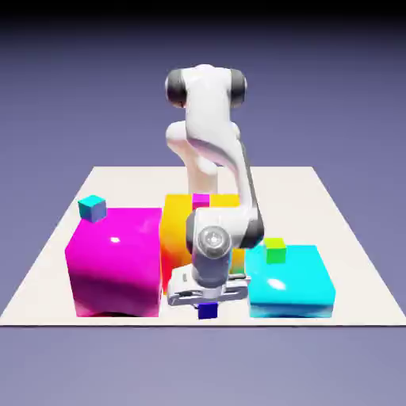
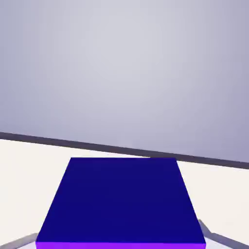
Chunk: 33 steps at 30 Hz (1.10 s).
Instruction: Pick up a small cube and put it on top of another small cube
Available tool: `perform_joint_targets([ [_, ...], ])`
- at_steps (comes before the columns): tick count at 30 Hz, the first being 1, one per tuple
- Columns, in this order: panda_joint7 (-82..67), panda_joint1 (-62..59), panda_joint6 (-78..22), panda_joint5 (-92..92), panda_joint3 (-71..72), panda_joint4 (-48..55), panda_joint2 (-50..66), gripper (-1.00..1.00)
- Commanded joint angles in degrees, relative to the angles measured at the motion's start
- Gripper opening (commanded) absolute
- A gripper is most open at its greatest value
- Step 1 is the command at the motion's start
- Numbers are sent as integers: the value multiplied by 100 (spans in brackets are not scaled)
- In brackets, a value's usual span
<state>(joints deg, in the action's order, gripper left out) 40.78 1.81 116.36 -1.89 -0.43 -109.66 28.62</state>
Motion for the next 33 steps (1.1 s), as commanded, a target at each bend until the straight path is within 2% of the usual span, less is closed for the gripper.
perform_joint_targets([
  [1, 45, -18, -112, -3, 3, -96, -208, -100],
  [24, 862, -425, -2632, 376, 67, -2247, -4877, -100],
  [30, 850, -414, -1631, 395, 84, -3267, -4896, -100],
  [31, 850, -414, -1631, 395, 84, -3267, -4896, 100],
  [33, 852, -416, -1835, 391, 81, -3060, -4892, 100],
])
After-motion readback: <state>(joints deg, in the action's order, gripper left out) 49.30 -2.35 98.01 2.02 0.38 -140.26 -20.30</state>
